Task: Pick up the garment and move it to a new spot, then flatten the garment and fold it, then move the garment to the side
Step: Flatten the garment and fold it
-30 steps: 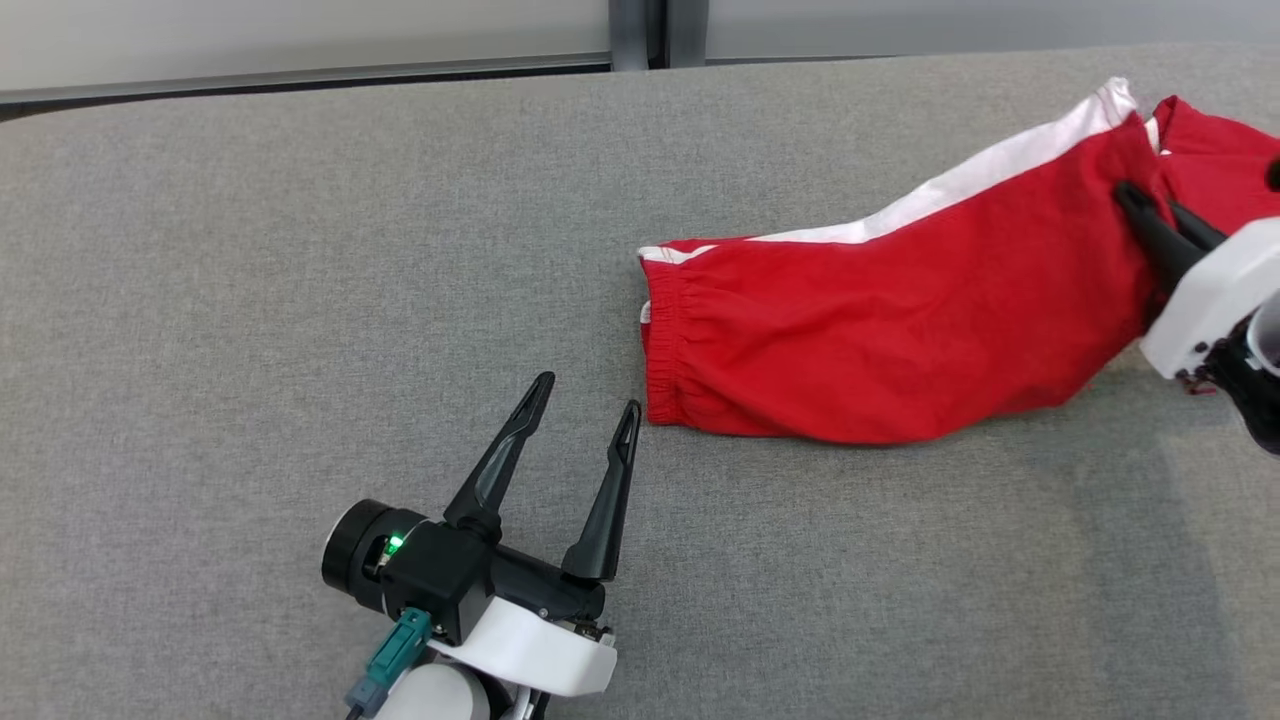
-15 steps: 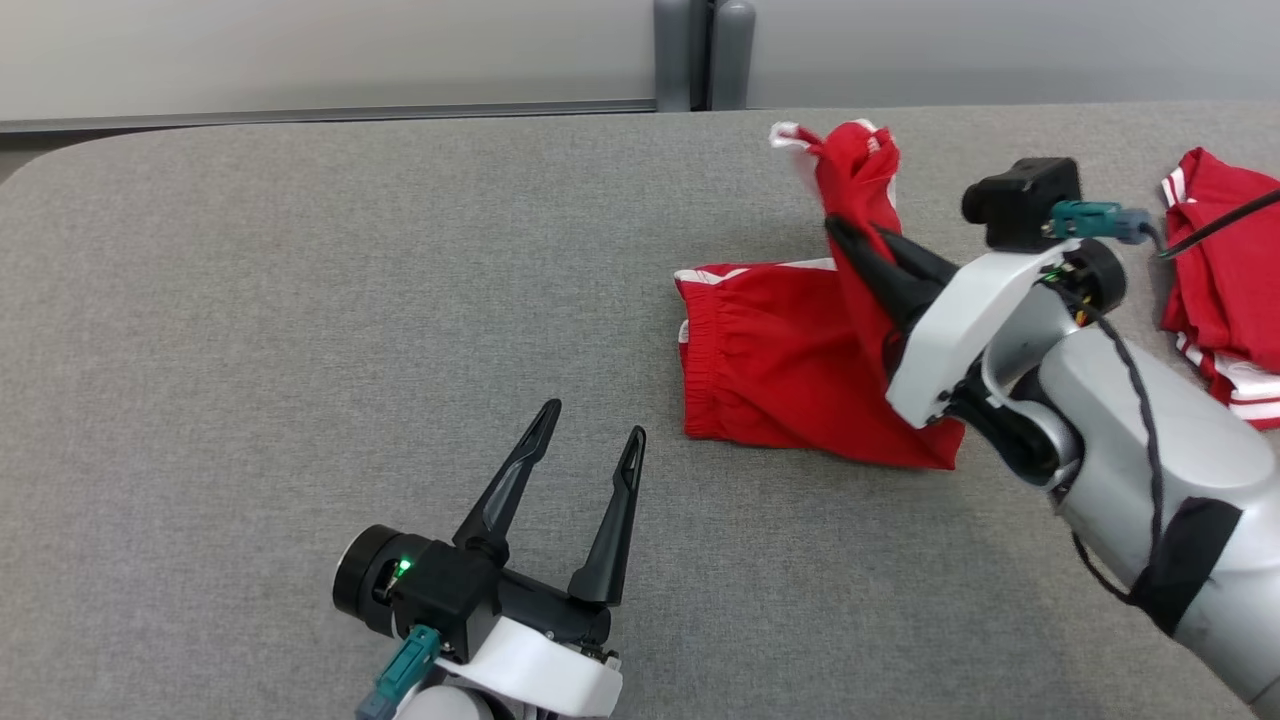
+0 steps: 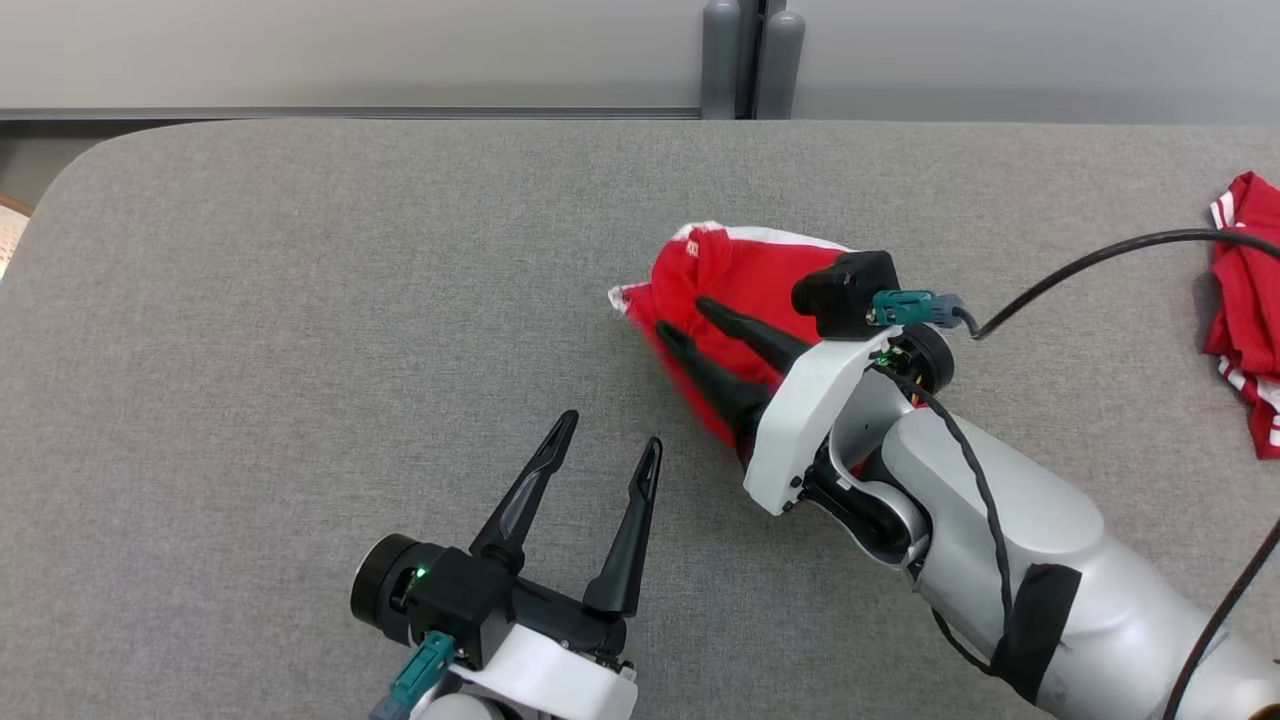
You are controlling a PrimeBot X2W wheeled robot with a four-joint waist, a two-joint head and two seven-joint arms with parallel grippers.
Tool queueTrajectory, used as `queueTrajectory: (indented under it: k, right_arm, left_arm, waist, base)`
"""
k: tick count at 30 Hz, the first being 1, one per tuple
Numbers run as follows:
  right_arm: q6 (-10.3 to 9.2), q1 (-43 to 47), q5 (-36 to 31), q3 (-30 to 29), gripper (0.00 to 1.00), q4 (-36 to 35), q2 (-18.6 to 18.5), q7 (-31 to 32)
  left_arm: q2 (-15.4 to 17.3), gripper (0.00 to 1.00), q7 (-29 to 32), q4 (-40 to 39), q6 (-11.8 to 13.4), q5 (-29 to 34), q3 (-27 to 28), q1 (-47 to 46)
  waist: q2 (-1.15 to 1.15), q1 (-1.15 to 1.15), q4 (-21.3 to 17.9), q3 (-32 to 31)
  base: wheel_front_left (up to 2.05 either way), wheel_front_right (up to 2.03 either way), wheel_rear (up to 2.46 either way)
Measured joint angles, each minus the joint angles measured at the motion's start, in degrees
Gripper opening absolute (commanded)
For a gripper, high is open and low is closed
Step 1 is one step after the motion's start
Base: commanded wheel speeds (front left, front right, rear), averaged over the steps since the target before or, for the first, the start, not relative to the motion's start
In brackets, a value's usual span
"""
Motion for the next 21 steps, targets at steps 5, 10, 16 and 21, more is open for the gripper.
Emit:
queueTrajectory:
  k: [5, 10, 16, 21]
  right_arm:
    - [0.01, 0.3, -0.4, -2.3, 1.0, -1.4, -2.8, -4.0]
    - [0.0, -0.5, -5.3, -5.9, 1.0, 1.9, -7.7, -6.2]
    - [0.0, -1.0, -10.4, -5.7, 0.0, 4.5, -7.7, -4.8]
    - [0.01, -3.0, -13.3, -3.7, 0.0, 8.3, -4.4, -1.9]
  left_arm:
    - [0.0, 1.0, 0.0, -0.1, 0.6, -0.3, 0.0, 0.0]
    - [0.0, 1.0, 0.0, -0.4, 1.0, -0.5, 0.0, 0.3]
    - [0.0, 1.0, 0.0, -0.9, 1.0, -0.8, -0.6, 0.1]
    - [0.0, 1.0, 0.0, -0.8, 0.9, -1.3, -1.4, -0.6]
  waist:
    - [0.0, 0.0, -0.3, -0.5]
    - [0.0, 0.0, -0.7, -0.7]
    - [0.0, 0.0, 0.0, 0.1]
    - [0.0, 0.0, 1.9, 1.3]
  base:
    - [0.0, 0.0, 0.0]
    - [0.0, 0.0, 0.0]
    - [0.0, 0.0, 0.0]
    - [0.0, 0.0, 0.0]
